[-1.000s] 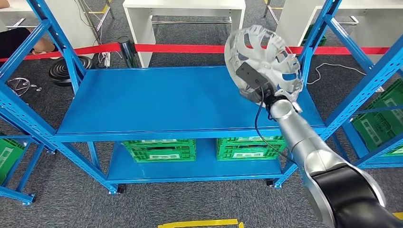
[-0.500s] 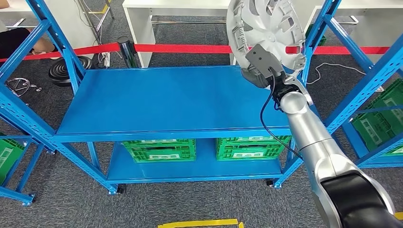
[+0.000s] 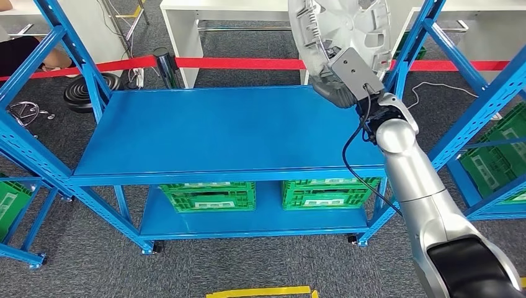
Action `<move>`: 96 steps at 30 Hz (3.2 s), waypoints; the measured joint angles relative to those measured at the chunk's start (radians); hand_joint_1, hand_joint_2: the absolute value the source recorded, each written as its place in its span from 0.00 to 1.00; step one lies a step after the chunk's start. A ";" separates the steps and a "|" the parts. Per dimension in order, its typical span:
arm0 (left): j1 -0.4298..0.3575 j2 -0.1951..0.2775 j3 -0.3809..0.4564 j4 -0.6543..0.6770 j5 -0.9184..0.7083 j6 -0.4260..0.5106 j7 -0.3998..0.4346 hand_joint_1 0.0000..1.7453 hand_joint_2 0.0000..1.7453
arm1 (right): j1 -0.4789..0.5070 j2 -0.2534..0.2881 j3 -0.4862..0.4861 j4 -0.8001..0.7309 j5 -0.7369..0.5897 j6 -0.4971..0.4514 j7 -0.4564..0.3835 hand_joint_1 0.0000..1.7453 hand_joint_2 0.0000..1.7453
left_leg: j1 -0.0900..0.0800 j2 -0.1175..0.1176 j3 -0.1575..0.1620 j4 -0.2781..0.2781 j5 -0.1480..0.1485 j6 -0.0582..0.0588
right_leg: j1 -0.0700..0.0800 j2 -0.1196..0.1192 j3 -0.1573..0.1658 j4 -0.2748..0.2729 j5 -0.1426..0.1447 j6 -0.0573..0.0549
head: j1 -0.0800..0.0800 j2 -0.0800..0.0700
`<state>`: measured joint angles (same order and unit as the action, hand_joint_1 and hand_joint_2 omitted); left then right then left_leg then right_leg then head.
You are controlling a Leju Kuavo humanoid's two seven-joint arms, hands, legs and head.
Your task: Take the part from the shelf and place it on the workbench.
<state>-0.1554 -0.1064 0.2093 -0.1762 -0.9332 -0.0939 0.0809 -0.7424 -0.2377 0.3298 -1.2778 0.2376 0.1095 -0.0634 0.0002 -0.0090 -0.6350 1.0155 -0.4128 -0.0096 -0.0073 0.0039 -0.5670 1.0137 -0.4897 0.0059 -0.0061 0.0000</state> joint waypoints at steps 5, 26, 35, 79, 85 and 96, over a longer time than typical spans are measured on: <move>0.000 0.000 0.003 0.000 -0.003 0.002 0.002 0.00 0.00 | 0.025 -0.002 0.007 -0.065 -0.002 0.011 -0.008 1.00 1.00 | 0.000 0.000 0.000 0.000 0.000 0.000 | 0.000 0.000 0.000 0.000 0.000 0.000 | 0.000 0.000; 0.007 -0.003 0.024 0.000 -0.006 0.016 0.003 0.00 1.00 | 0.134 0.015 0.321 -0.341 0.233 -0.078 -0.050 1.00 1.00 | 0.000 -0.001 0.000 -0.001 -0.001 -0.001 | 0.000 -0.001 0.001 0.000 -0.003 -0.002 | 0.000 0.000; 0.012 -0.004 0.032 0.000 -0.010 0.020 0.003 0.00 1.00 | 0.133 0.027 0.387 -0.394 0.245 -0.082 -0.023 1.00 1.00 | 0.000 -0.002 0.000 -0.001 -0.001 -0.001 | 0.000 -0.002 0.001 0.000 -0.003 -0.002 | 0.000 0.000; 0.026 -0.009 0.116 -0.001 0.029 0.047 0.005 0.00 1.00 | 0.148 0.048 0.418 -0.422 0.295 -0.148 -0.071 1.00 1.00 | 0.014 0.002 -0.020 0.008 0.016 0.006 | -0.018 0.000 -0.007 0.093 -0.056 0.030 | 0.005 0.000; 0.026 -0.006 0.124 -0.001 0.028 0.047 0.008 0.00 1.00 | 0.148 0.066 0.419 -0.422 0.295 -0.144 -0.078 1.00 1.00 | 0.015 -0.004 -0.047 0.032 0.011 -0.040 | -0.015 0.007 -0.008 0.043 -0.023 -0.022 | 0.005 0.000; 0.017 -0.005 0.124 -0.004 0.015 0.042 0.009 0.00 1.00 | 0.161 0.084 0.418 -0.422 0.308 -0.133 -0.071 1.00 1.00 | 0.000 0.002 0.099 0.028 -0.106 -0.019 | -0.001 0.000 -0.088 0.040 0.057 -0.027 | 0.003 0.000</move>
<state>-0.1379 -0.1110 0.3338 -0.1801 -0.9177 -0.0522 0.0896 -0.5810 -0.1539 0.7476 -1.7002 0.5454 -0.0236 -0.1347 0.0000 -0.0072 -0.5361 1.0438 -0.5183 -0.0288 -0.0078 0.0036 -0.6553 1.0541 -0.4331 -0.0208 -0.0033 0.0000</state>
